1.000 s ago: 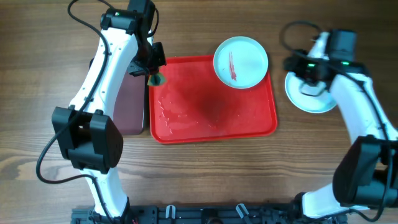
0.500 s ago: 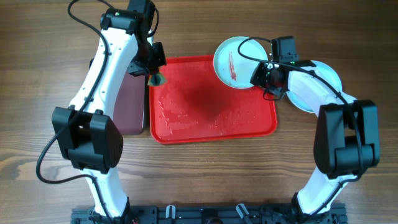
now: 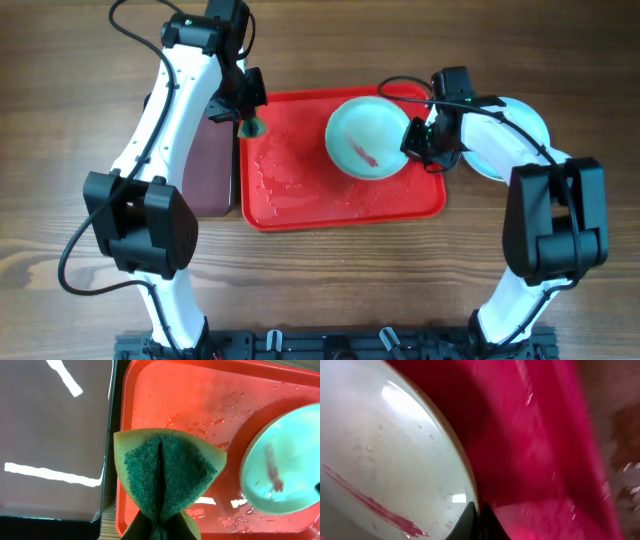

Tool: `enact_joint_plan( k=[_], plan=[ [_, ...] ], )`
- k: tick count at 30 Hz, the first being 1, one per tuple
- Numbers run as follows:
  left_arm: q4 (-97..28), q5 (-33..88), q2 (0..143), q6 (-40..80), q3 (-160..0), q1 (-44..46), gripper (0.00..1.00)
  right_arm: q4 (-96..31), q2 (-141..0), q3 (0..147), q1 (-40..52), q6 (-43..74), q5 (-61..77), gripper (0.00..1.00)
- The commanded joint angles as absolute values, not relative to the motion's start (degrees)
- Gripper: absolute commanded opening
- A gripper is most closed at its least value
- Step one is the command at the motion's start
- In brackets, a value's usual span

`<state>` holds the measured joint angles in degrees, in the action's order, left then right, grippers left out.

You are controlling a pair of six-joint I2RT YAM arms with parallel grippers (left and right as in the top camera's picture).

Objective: Clean dirty plates on tray and stack at the side
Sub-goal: 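Release the plate and move the right gripper to the last blue plate, then grip the rim of the last blue plate with the right gripper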

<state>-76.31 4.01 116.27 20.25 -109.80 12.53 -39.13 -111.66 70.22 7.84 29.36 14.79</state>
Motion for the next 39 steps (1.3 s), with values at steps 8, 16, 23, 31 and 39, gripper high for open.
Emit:
enact_joint_plan(
  k=[8, 16, 23, 31, 39],
  plan=[
    [-76.3, 4.7, 115.1, 19.7, -110.7, 12.6, 0.04, -41.7, -112.1, 72.6, 14.7, 13.7, 15.9, 0.35],
    [-75.8, 4.7, 115.1, 19.7, -110.7, 12.6, 0.04, -25.0, -112.2, 72.7, 14.5, -0.2, 15.4, 0.65],
    [-75.5, 4.7, 115.1, 19.7, -110.7, 12.6, 0.04, -21.9, -112.5, 72.6, 14.8, -10.6, 15.3, 0.51],
    [-75.2, 4.7, 115.1, 19.7, -110.7, 12.6, 0.04, -22.1, -117.8, 72.6, 14.8, -10.1, 16.6, 0.29],
    [-75.2, 4.7, 115.1, 19.7, -110.7, 12.6, 0.04, -24.5, -117.5, 73.0, 14.8, 5.2, 16.4, 0.04]
  ],
)
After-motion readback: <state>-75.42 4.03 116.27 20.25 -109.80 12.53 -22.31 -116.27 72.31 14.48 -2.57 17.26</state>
